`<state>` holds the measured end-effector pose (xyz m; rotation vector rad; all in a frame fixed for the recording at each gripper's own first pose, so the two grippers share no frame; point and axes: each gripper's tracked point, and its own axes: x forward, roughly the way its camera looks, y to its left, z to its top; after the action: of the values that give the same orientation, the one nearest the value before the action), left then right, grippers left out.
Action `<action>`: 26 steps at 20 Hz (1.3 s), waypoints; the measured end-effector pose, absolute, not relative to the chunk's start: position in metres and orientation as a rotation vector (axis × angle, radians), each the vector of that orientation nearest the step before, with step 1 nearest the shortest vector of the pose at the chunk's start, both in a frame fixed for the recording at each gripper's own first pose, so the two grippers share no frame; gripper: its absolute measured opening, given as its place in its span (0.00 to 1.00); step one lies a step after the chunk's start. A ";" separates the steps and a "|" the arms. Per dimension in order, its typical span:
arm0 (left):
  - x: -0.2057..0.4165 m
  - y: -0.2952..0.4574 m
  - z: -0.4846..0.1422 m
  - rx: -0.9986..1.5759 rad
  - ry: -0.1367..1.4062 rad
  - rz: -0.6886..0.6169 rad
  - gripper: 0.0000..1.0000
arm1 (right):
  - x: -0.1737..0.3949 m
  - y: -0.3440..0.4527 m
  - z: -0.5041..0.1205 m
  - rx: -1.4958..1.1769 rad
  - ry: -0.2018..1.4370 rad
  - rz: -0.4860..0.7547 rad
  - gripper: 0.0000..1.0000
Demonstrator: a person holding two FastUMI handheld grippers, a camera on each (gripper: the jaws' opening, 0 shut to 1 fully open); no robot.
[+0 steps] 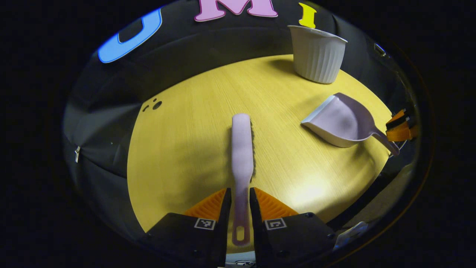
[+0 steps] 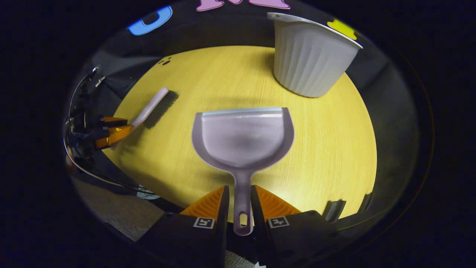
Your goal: Pick up the small broom and dustpan from the desktop, sweep the trash into the dustpan with the broom, and then empty the trash into the garbage bin.
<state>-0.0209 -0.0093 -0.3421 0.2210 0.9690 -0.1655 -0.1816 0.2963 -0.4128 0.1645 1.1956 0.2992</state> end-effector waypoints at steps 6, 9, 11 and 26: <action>-0.005 -0.018 -0.258 0.141 0.709 -0.158 0.33 | -0.139 0.297 -0.345 0.176 0.886 0.263 0.36; 0.008 -0.022 -0.212 0.123 0.573 -0.169 0.33 | -0.114 0.298 -0.305 0.175 0.723 0.247 0.36; 0.017 -0.026 -0.182 0.097 0.482 -0.174 0.33 | -0.101 0.298 -0.274 0.173 0.615 0.237 0.36; 0.024 -0.057 -0.082 0.051 0.215 -0.285 0.33 | -0.077 0.314 -0.171 0.024 0.309 0.245 0.34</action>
<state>0.0244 -0.0571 -0.0818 0.0507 0.2153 -0.2850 -0.0770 0.3139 -0.1710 0.0239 0.3092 0.2453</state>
